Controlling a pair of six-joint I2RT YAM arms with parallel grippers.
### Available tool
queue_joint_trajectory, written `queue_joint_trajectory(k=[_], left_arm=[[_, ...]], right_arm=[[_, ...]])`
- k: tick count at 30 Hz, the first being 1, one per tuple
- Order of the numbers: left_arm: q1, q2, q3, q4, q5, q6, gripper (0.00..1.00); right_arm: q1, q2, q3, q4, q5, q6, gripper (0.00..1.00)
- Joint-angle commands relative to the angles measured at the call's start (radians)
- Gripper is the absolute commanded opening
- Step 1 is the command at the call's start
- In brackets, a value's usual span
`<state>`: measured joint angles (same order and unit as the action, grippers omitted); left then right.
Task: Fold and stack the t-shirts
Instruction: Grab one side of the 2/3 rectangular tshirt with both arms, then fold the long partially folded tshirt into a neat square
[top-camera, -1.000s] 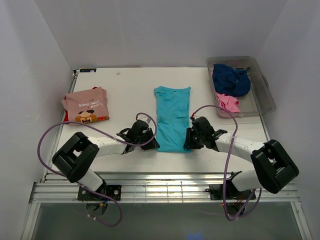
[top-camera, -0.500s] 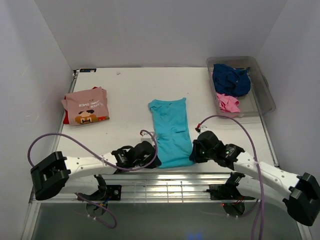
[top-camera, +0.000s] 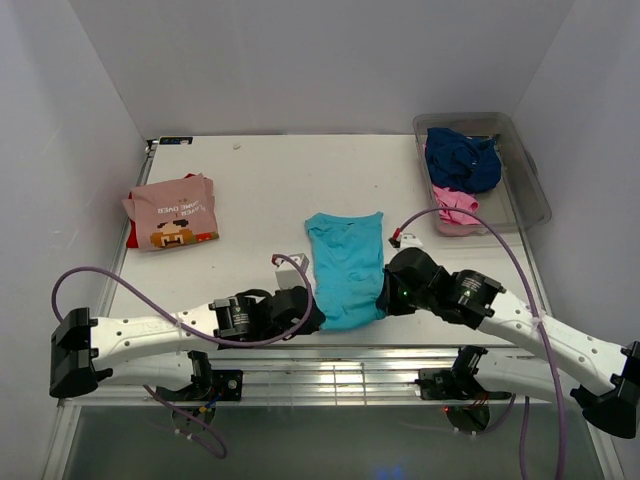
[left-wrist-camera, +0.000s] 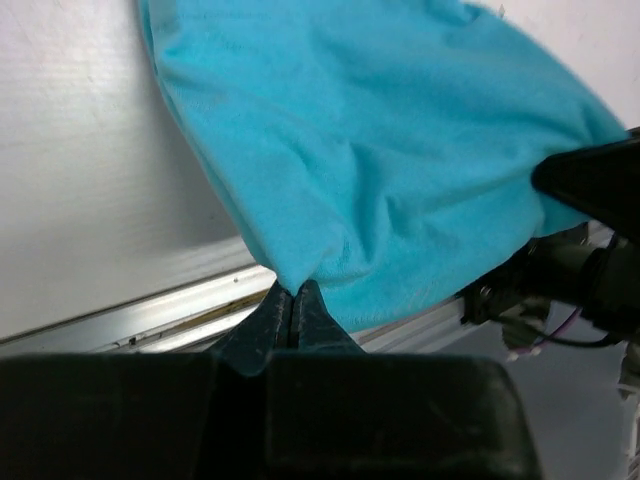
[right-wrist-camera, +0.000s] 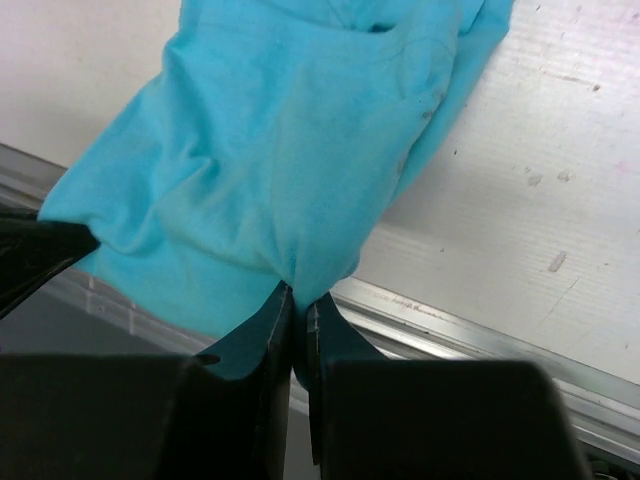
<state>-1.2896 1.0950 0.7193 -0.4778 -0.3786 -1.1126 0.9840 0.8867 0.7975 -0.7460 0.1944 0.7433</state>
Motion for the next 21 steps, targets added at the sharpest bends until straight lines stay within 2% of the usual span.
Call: queue_joint_trajectory(k=[1, 8, 15, 21], left_arm=[[-0.004, -0.052, 0.08, -0.122, -0.16, -0.058, 0.0], [0.052, -0.014, 0.138, -0.096, -0.281, -0.024, 0.0], [0.26, 0.06, 0.144, 0.113, -0.174, 0.184, 0.0], [0.368, 0.167, 0.196, 0.24, -0.08, 0.306, 0.0]], right_arm=[[0.005, 0.072, 0.084, -0.033, 0.121, -0.015, 0.08], [0.004, 0.204, 0.158, -0.015, 0.273, -0.024, 0.08], [-0.044, 0.307, 0.252, 0.036, 0.376, -0.093, 0.08], [-0.137, 0.38, 0.295, 0.109, 0.369, -0.176, 0.08]])
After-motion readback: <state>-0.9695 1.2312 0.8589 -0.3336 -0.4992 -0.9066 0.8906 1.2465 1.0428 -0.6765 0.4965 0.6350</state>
